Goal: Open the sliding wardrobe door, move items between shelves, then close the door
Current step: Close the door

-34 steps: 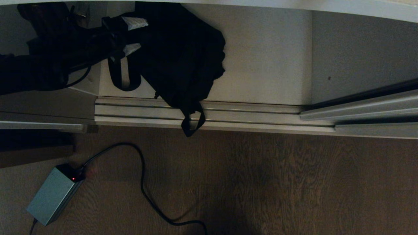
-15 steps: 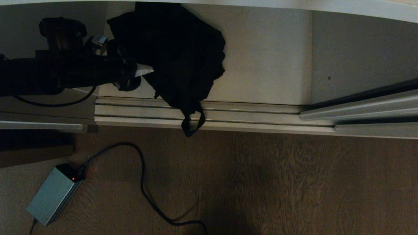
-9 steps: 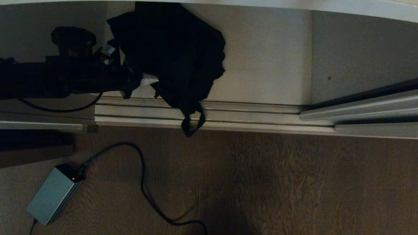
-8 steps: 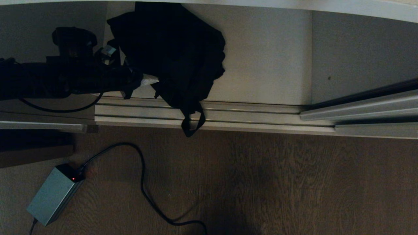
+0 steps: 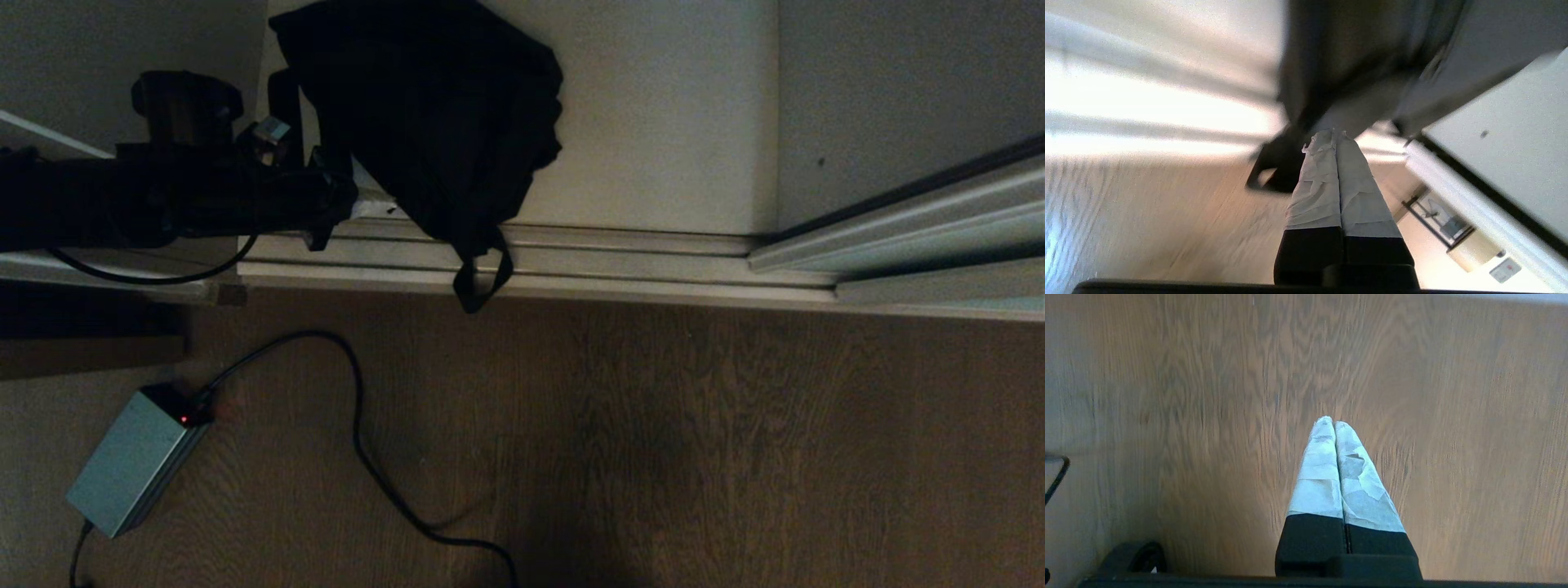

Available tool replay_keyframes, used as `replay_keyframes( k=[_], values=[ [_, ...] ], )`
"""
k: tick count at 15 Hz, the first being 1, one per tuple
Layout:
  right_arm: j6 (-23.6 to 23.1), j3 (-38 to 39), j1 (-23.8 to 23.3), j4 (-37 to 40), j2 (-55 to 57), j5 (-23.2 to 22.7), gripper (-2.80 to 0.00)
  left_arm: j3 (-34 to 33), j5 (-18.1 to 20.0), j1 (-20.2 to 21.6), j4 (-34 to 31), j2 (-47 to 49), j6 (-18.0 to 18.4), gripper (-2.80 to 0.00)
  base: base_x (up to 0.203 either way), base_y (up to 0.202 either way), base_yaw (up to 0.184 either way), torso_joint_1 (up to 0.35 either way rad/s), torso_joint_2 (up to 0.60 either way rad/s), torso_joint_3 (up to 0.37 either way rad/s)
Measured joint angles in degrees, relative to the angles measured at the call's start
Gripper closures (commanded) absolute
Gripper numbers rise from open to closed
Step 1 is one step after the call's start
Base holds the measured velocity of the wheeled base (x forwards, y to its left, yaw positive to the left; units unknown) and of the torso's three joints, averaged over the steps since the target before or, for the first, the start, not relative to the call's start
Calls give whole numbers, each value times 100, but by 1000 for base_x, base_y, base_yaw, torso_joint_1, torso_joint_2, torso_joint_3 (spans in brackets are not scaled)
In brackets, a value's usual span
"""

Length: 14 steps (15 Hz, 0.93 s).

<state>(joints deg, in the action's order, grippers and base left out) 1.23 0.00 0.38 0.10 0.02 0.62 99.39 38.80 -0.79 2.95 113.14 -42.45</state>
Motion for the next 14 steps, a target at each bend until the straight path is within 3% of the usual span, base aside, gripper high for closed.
replay_keyframes(
  k=[3,7,10,14],
  values=[
    [-2,0,2,0,0,-1,0,2,-11,0,7,-35,0,0,-181,0,-1,1,6,4],
    [-2,0,-2,1,0,0,0,-180,-25,19,0,-328,145,0,0,0,0,0,0,0],
    [2,0,-2,0,0,-2,0,-769,-8,-6,-175,-761,749,0,0,0,0,0,0,0],
    [-2,0,-2,0,0,-2,0,-2113,-153,20,-235,-1768,1675,0,0,0,0,0,0,0]
  ],
)
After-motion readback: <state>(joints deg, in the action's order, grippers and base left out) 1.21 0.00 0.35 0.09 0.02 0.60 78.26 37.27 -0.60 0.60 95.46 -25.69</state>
